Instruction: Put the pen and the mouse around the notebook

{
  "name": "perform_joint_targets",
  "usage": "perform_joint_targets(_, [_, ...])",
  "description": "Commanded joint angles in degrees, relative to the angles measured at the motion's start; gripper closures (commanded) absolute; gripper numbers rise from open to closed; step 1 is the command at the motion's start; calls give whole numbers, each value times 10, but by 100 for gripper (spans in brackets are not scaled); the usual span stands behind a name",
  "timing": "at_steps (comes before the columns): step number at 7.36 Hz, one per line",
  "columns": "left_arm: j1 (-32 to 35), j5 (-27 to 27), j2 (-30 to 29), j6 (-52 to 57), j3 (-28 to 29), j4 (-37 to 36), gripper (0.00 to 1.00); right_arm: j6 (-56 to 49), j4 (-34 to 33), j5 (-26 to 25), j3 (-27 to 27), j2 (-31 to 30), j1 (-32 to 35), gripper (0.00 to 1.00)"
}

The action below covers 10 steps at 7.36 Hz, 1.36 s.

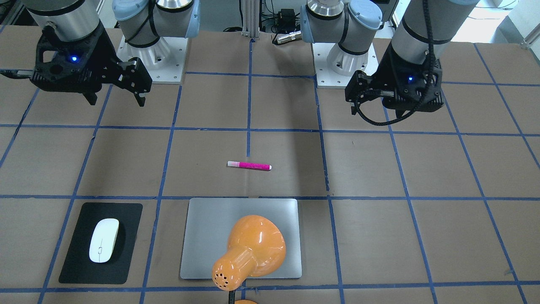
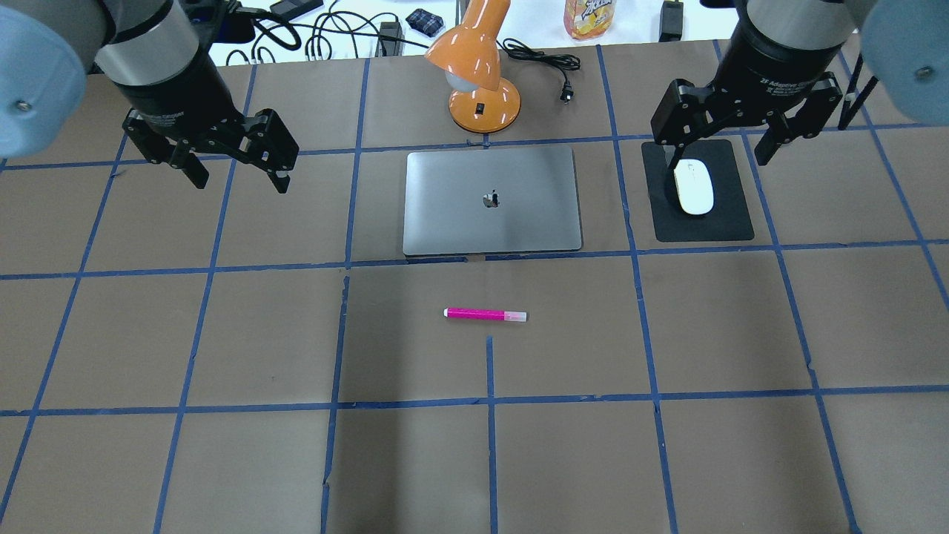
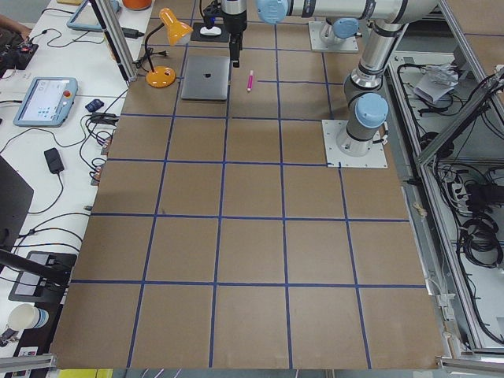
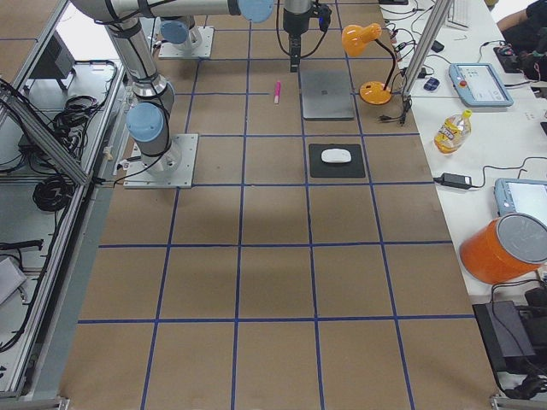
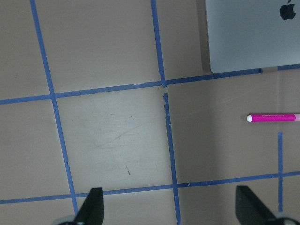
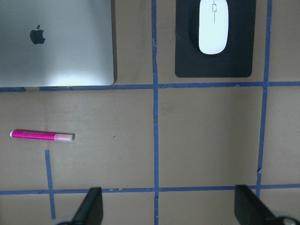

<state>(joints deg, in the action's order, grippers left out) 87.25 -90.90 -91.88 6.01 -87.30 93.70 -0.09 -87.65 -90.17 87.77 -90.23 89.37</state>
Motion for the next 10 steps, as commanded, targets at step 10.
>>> perform_joint_targets(10, [-8, 5, -1, -12, 5, 15, 0, -1, -2, 0, 0, 1, -2, 0])
